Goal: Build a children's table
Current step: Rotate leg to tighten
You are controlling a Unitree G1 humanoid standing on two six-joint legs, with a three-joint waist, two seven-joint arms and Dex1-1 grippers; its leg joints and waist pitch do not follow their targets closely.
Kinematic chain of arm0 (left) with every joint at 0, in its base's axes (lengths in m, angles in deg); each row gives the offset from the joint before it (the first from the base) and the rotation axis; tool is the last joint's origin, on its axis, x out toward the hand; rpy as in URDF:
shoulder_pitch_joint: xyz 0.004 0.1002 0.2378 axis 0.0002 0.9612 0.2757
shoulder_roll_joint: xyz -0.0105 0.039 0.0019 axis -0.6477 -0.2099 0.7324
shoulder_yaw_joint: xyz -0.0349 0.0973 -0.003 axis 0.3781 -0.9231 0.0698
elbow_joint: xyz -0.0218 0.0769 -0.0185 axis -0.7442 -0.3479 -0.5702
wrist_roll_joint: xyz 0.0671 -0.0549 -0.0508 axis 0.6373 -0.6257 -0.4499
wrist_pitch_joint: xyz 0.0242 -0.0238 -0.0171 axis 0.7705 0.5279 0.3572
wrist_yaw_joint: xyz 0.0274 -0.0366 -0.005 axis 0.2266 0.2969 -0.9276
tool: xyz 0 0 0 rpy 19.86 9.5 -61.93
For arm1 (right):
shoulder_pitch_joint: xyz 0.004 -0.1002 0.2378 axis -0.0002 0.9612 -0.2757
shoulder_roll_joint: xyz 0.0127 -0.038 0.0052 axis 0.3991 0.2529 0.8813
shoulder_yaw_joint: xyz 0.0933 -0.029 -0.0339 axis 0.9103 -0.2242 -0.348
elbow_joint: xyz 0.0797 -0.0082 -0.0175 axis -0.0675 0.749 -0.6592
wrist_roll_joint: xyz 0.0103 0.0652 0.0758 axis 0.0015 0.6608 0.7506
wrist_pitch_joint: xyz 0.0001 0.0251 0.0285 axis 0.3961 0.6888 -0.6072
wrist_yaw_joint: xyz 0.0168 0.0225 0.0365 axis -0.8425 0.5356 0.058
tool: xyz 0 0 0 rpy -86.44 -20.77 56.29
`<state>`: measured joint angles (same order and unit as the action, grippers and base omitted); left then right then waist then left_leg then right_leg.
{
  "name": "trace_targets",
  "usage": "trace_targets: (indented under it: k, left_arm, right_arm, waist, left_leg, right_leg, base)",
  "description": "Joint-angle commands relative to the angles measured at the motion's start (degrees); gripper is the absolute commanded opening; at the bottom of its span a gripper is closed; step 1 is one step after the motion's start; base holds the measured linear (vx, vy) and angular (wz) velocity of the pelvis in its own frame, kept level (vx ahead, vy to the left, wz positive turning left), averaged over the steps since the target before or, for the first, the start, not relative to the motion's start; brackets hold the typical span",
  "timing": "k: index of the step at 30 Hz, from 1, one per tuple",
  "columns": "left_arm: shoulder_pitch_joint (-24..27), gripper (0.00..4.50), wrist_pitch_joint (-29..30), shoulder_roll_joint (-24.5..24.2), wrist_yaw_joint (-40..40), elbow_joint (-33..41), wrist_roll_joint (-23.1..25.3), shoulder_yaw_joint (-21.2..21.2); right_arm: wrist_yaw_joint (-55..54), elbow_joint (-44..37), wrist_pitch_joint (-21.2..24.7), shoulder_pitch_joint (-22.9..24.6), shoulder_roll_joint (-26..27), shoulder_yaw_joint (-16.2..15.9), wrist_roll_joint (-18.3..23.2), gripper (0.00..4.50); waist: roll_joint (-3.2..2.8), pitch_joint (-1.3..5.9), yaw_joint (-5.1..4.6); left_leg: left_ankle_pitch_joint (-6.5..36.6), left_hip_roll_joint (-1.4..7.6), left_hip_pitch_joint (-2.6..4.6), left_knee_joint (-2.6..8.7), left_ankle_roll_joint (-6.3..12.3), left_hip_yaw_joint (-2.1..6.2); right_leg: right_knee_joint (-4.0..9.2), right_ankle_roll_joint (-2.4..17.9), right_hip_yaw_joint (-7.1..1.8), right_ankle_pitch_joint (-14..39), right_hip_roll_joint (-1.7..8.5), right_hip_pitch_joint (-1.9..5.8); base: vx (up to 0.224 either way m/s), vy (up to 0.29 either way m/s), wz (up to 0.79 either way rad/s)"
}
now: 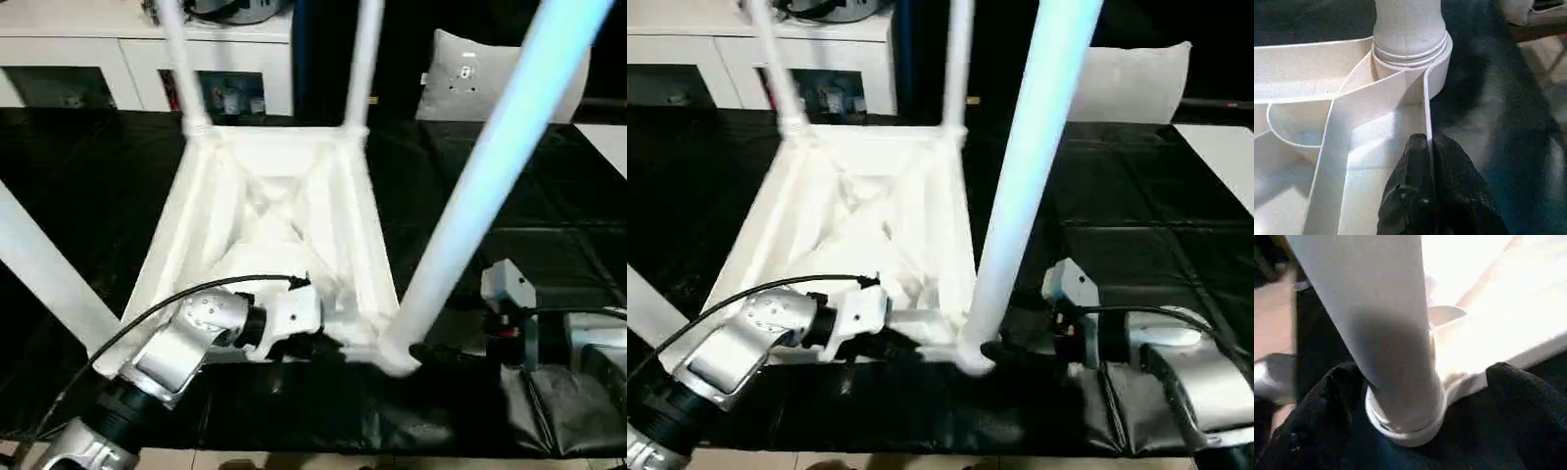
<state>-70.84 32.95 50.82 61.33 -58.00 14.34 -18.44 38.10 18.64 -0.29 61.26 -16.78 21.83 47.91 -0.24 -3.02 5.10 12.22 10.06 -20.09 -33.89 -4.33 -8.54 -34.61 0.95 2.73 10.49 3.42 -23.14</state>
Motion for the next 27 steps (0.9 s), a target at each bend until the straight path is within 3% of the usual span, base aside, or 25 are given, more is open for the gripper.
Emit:
trace_targets:
  k: [1, 3, 9, 13, 14, 24, 27]
  left_arm:
    - [-0.9, 0.0, -1.3, -0.3, 3.4, 0.8, -0.3, -2.3]
    - [-1.2, 0.0, -2.2, -1.0, 4.8, 0.5, -0.4, -2.5]
    - [-1.6, 0.0, -2.4, -0.9, 5.4, 0.6, -0.9, -2.7]
    - [-1.7, 0.0, -2.6, -0.9, 6.0, 0.7, -1.2, -3.0]
    - [-1.8, 0.0, -2.6, -0.9, 6.1, 0.7, -1.2, -3.0]
    - [-1.3, 0.0, -1.9, -0.8, 5.2, 0.7, -1.5, -2.4]
    - [-0.8, 0.0, 0.5, 0.8, 1.6, 0.9, -1.6, -1.2]
  right_arm:
    - [1.8, 0.6, -0.5, -0.7, -0.8, -0.8, 0.8, 4.05]
    - [3.5, 2.4, -1.7, -1.8, -0.4, -2.1, 0.1, 3.71]
    - [5.5, 3.2, -2.3, -3.3, 0.6, -4.2, 0.4, 3.25]
    - [6.1, 4.5, -2.6, -4.2, 1.3, -5.4, 0.2, 3.04]
    - [6.3, 4.7, -2.5, -4.4, 1.4, -5.7, 0.3, 2.75]
    - [7.1, 4.1, -1.0, -3.6, 1.7, -6.1, 1.7, 2.08]
    - [3.1, 1.0, 1.9, -1.7, 3.8, -4.9, 3.6, 2.04]
  waist:
    - [0.75, 2.97, -0.23]
    - [0.65, 2.97, -0.19]
    - [0.87, 2.93, -0.21]
    - [0.76, 3.04, -0.21]
    - [0.74, 3.02, -0.16]
    - [0.89, 3.03, -0.12]
    - [0.86, 2.92, -0.11]
  left_leg:
    - [6.7, 2.76, -0.26, 3.72, 6.03, 0.04]
    - [6.9, 2.75, -0.3, 3.72, 5.72, 0.06]
    - [7.2, 2.64, -0.31, 3.72, 5.16, 0.01]
    - [6.2, 2.69, -0.33, 3.67, 5.29, 0.03]
    - [6.2, 2.74, -0.33, 3.66, 5.32, 0.01]
    - [6.4, 2.66, -0.32, 3.66, 5.08, -0.01]
    - [6.8, 2.64, -0.29, 3.71, 4.91, -0.08]
  right_leg:
    - [4.5, 11.1, -2.55, 14.7, 4.26, 3.07]
    - [4.36, 11.6, -2.5, 14.0, 4.3, 3.13]
    - [4.51, 11.0, -2.53, 15.9, 4.3, 3.22]
    - [4.24, 11.6, -2.48, 13.8, 4.21, 3.21]
    - [4.21, 11.8, -2.53, 13.4, 4.25, 3.21]
    - [4.29, 11.2, -2.52, 14.7, 4.21, 3.25]
    - [4.46, 10.9, -2.59, 15.4, 4.16, 3.18]
  base:
    - [0.0, 0.0, 0.0]
    - [0.0, 0.0, 0.0]
    - [0.0, 0.0, 0.0]
    - [0.0, 0.0, 0.0]
    - [0.0, 0.0, 0.0]
    - [0.0, 0.0, 0.0]
    - [0.0, 0.0, 0.0]
